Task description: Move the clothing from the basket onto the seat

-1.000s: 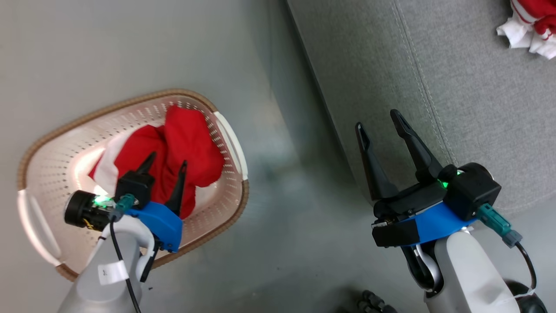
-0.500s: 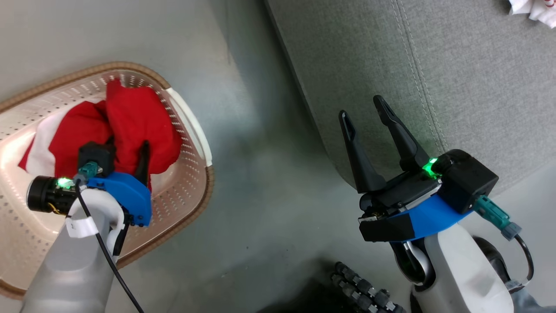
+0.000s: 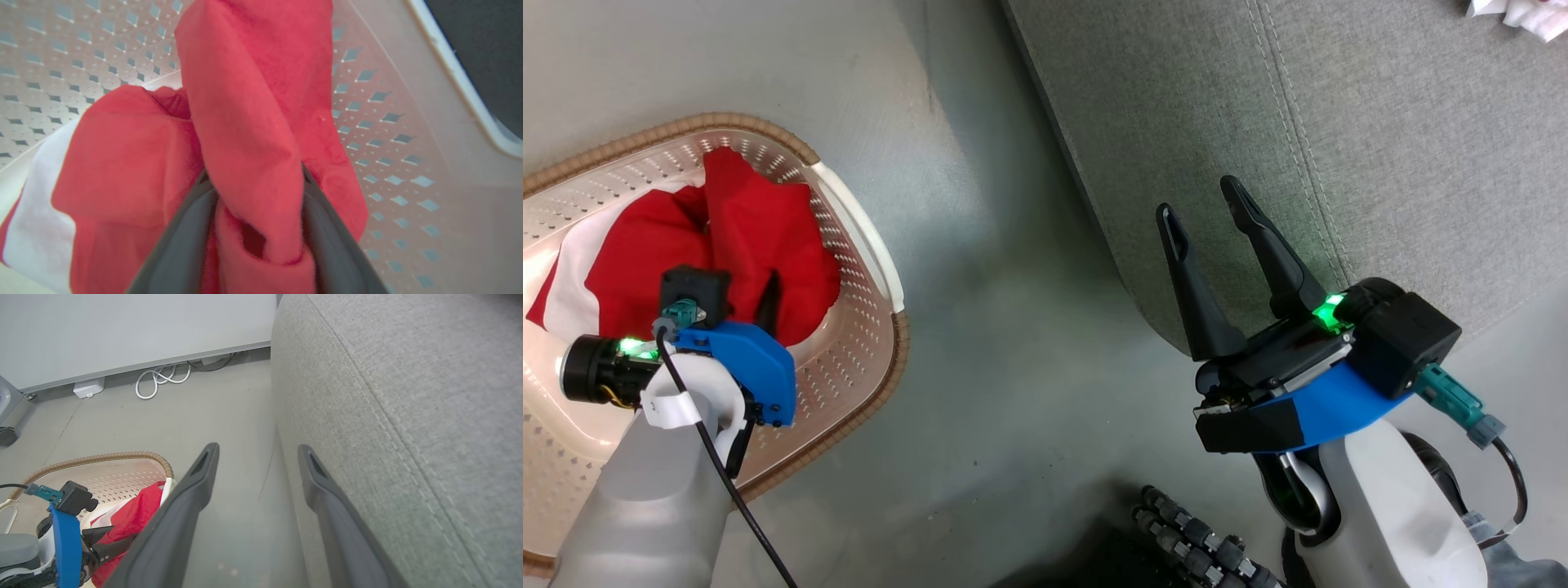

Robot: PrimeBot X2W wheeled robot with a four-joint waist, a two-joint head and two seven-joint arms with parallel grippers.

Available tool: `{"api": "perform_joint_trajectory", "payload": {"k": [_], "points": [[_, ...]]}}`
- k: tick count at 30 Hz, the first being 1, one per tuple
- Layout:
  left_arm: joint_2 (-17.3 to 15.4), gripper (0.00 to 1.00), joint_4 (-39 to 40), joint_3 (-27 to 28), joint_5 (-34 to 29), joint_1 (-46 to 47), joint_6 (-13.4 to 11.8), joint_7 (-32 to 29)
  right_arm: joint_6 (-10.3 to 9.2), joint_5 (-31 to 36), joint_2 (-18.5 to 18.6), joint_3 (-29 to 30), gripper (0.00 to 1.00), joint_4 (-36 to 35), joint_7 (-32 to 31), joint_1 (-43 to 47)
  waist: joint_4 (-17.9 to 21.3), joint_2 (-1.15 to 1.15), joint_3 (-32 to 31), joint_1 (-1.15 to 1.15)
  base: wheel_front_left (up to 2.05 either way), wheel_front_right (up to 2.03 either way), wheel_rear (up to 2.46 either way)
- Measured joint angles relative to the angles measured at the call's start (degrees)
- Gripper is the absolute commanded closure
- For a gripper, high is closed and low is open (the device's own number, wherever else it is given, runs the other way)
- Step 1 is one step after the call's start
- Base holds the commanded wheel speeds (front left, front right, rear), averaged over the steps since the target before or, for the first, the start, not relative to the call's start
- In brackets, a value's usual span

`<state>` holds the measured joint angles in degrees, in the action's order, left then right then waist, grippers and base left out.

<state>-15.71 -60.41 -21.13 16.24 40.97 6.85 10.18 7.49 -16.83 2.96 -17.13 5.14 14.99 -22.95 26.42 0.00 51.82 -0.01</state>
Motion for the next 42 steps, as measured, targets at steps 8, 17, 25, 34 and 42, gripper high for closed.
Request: {"api": "perform_joint_trajectory", "payload": {"k": [8, 17, 25, 34, 42], "points": [[0.11, 1.0, -0.8, -0.89, 0.36, 0.42, 0.0, 0.49, 0.0, 0.0, 0.0, -0.13, 0.0, -0.03, 0.0, -0.16, -0.15, 0.0, 0.13, 0.0, 0.0, 0.0, 0.0], [0.37, 1.0, -1.86, -1.7, 0.97, 1.31, 0.09, 0.53, 0.0, 0.13, -0.01, -0.29, 0.0, 0.01, 0.01, -0.65, -0.62, 0.0, 0.02, 0.0, 0.0, 0.0, 0.0], [2.36, 1.0, -3.48, -2.89, 2.11, 1.31, 0.26, 1.22, 0.0, 1.81, -0.02, 0.48, 0.0, 0.64, 0.01, -0.67, -2.09, 0.0, -2.68, 0.0, 0.0, 0.0, 0.0], [6.43, 1.0, -5.19, -5.17, 3.52, -1.05, 0.43, 3.38, 0.0, 6.0, -0.03, 2.34, 0.0, 2.35, 0.03, 0.04, -5.43, 0.0, -10.04, 0.0, 0.0, 0.0, 0.0], [9.88, 1.0, -3.14, -10.39, 6.35, -5.46, 0.55, 4.56, 0.0, 8.77, -0.08, 2.88, 0.0, 5.1, 0.04, 2.5, -9.44, 0.0, -19.3, 0.01, 0.0, 0.0, 0.0]]}}
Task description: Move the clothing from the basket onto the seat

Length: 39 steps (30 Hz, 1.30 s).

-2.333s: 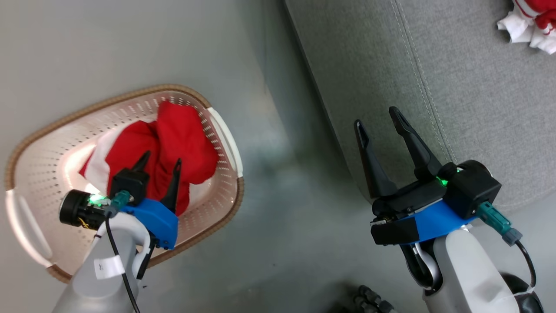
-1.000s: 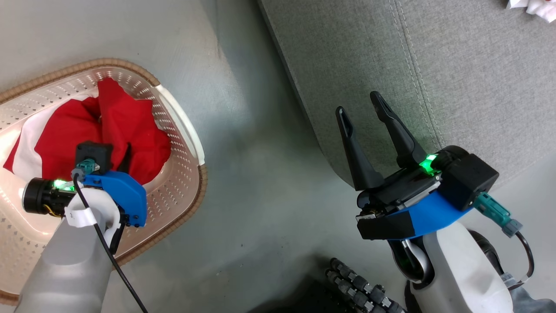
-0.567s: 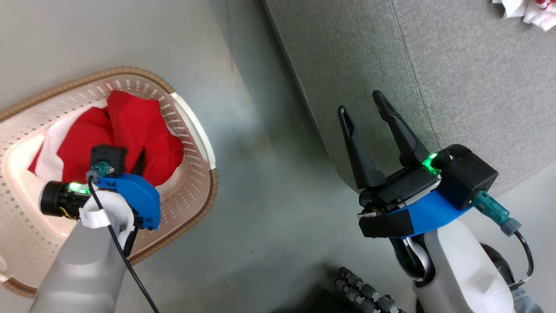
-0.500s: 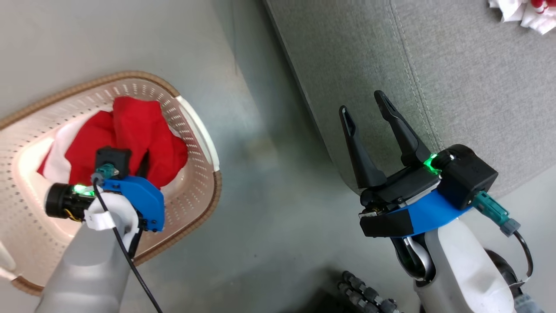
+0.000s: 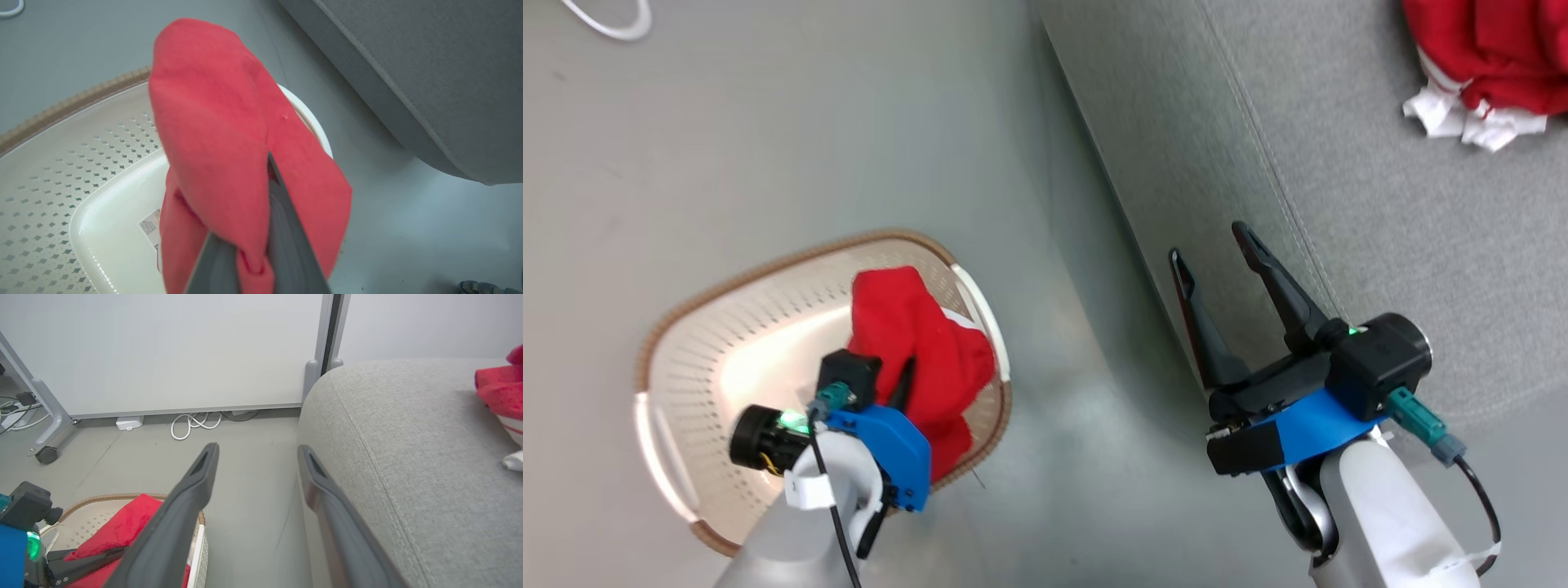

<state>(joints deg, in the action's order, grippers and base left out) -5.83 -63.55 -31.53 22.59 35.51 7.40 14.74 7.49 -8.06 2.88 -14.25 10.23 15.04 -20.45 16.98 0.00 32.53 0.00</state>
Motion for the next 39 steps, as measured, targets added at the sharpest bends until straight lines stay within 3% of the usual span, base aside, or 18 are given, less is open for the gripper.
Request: {"api": "perform_joint_trajectory", "payload": {"k": [21, 39], "points": [[1.56, 1.0, 11.62, -11.23, 8.94, -7.03, 0.0, 0.25, 0.0, 1.47, 0.0, 1.78, 0.0, -0.3, -5.05, 11.12, -10.35, 0.0, -23.82, 0.02, 0.0, 0.0, 0.0], [2.63, 1.0, 17.64, -19.84, 16.01, 1.93, 0.0, 0.25, 0.0, 0.91, -0.01, 1.45, 0.0, -2.25, -7.87, 15.97, -13.38, 0.0, -31.78, 0.0, 0.0, 0.0, 0.0]]}}
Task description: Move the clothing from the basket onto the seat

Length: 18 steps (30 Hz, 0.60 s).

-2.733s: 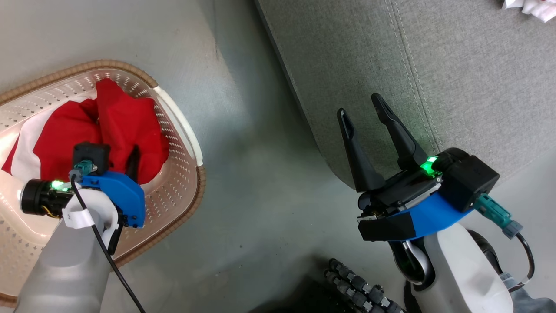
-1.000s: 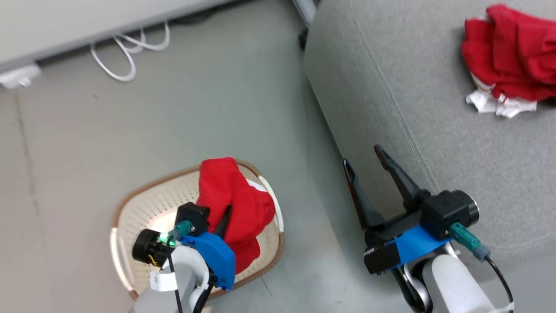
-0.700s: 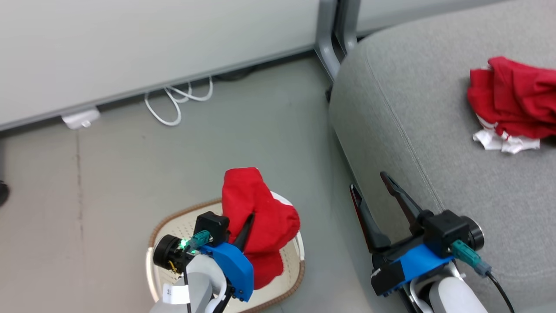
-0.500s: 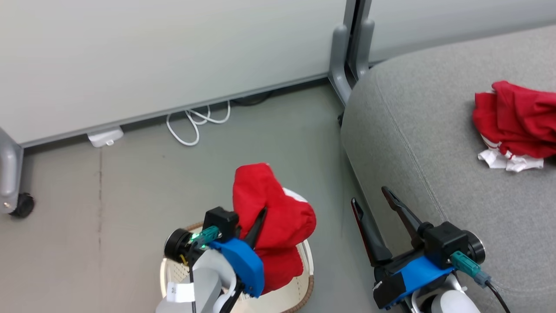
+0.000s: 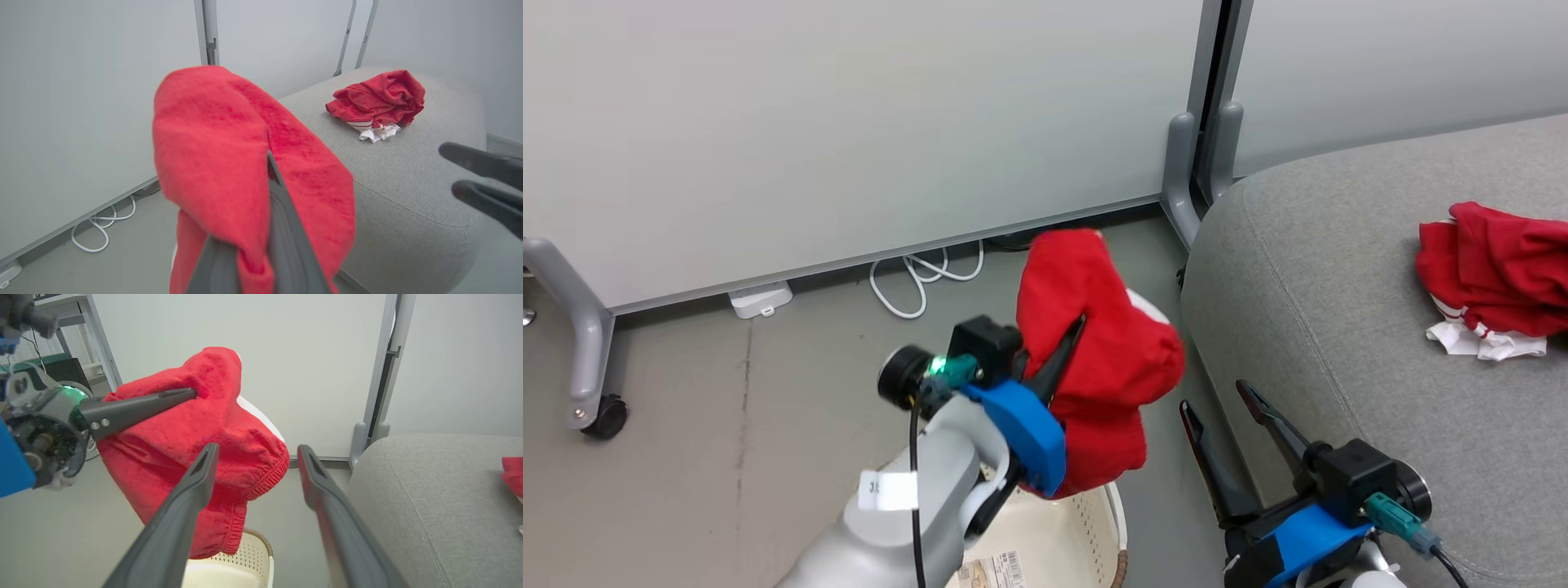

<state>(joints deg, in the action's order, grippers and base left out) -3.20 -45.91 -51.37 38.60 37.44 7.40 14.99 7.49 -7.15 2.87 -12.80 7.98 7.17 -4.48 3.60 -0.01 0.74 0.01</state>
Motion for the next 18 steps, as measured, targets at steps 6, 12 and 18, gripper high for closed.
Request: {"api": "perform_joint_trajectory", "payload": {"k": [6, 12, 18], "points": [[0.23, 1.0, 0.78, -1.79, 2.86, 3.88, 0.0, 0.0, 0.0, -0.05, 0.0, -0.65, 0.0, -0.12, -0.46, 0.06, -0.03, 0.0, -0.41, -0.01, 0.0, 0.0, 0.0], [0.27, 1.0, 0.18, -3.55, 4.79, 6.47, 0.01, 0.0, 0.0, -0.22, 0.0, -1.13, 0.0, -0.1, -0.46, 0.1, 0.17, 0.0, -0.62, -0.01, 0.0, 0.0, 0.0], [0.3, 1.0, -0.24, -4.89, 5.89, 7.49, 0.01, 0.0, 0.0, -0.49, 0.0, -1.31, 0.0, 0.08, -0.46, 0.11, 0.45, 0.0, -0.69, -0.01, 0.0, 0.0, 0.0]]}}
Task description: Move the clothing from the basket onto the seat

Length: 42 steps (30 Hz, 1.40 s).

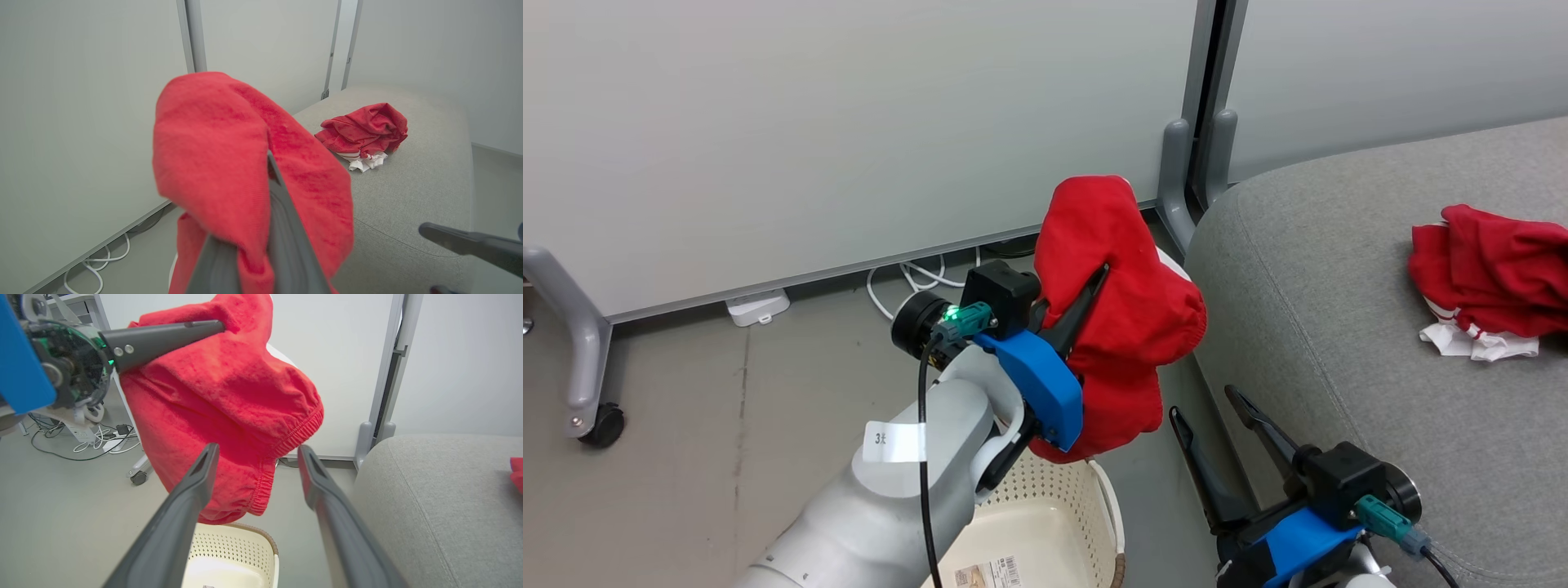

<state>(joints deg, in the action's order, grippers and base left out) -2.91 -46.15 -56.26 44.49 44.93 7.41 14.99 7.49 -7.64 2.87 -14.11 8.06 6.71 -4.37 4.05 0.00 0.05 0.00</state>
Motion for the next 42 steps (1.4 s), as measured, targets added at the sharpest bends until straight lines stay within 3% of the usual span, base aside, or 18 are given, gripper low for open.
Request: {"api": "perform_joint_trajectory", "payload": {"k": [17, 42], "points": [[0.0, 1.0, 0.18, -1.44, 1.0, 0.01, 0.0, 0.0, 0.0, 2.58, 0.05, -2.01, 0.0, 3.48, -2.21, -3.74, -0.19, 0.0, 1.04, 0.0, 0.0, 0.0, 0.0], [0.01, 1.0, 0.45, -4.33, 2.93, 0.02, 0.0, 0.0, 0.0, 1.77, 0.08, -8.01, 0.0, 28.53, 3.47, -23.44, -0.72, 0.0, 1.95, 0.0, 0.0, 0.0, 0.0]]}}
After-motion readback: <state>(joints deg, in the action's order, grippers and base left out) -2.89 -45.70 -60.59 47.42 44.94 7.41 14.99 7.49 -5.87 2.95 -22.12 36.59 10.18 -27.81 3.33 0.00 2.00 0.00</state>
